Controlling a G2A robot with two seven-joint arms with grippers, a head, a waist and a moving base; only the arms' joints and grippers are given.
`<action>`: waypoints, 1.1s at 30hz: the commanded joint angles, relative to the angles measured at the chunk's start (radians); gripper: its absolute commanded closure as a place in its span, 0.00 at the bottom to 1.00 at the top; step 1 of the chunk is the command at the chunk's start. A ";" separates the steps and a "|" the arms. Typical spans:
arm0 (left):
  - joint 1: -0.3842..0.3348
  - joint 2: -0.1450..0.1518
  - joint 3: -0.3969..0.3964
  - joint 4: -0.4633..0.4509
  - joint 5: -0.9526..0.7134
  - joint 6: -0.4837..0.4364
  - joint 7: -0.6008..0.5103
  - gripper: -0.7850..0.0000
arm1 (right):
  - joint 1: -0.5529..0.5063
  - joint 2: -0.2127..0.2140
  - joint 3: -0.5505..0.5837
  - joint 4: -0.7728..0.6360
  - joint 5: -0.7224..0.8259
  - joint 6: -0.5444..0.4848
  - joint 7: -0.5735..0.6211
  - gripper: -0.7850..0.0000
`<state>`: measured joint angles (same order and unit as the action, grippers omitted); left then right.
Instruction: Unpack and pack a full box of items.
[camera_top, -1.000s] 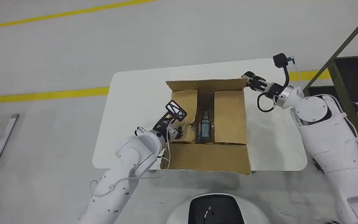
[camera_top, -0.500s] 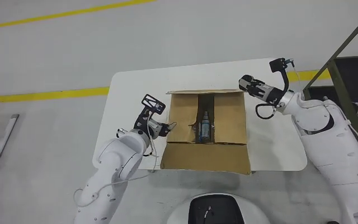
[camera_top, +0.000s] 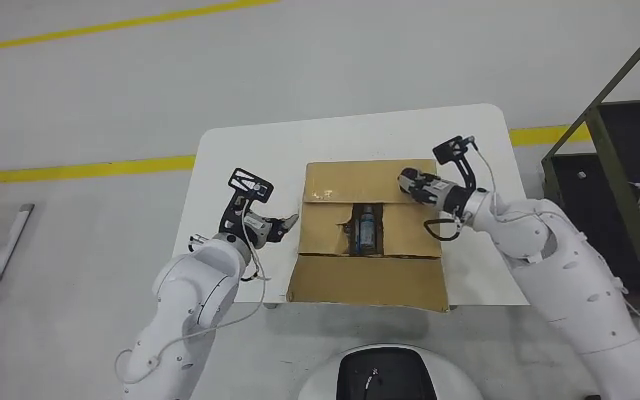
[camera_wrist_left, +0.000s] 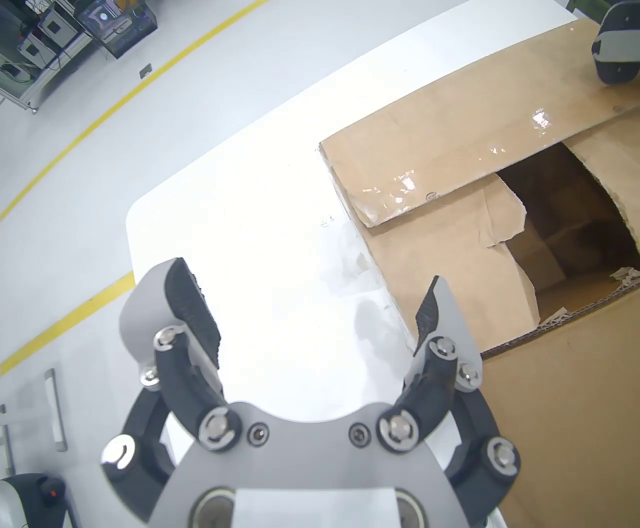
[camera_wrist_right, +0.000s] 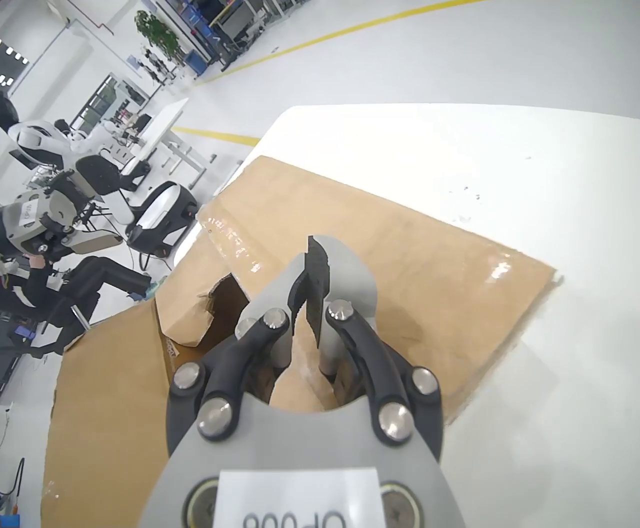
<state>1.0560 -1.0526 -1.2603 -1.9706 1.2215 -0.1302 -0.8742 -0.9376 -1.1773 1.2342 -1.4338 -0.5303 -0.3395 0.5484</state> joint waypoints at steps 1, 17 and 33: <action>0.000 0.000 0.000 0.000 0.000 0.000 0.000 0.00 | -0.008 -0.002 -0.012 -0.004 -0.008 0.019 -0.015 1.00; 0.213 0.032 -0.191 -0.074 0.069 -0.120 -0.035 0.00 | -0.021 -0.009 -0.021 -0.011 0.028 0.078 -0.050 1.00; 0.350 0.048 -0.152 -0.109 0.112 -0.380 -0.029 0.00 | -0.005 -0.016 -0.041 0.010 0.036 0.081 -0.044 1.00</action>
<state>1.4134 -1.0048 -1.4277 -2.0714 1.3263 -0.4913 -0.9068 -0.9416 -1.1930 1.1932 -1.4232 -0.4931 -0.2586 0.5036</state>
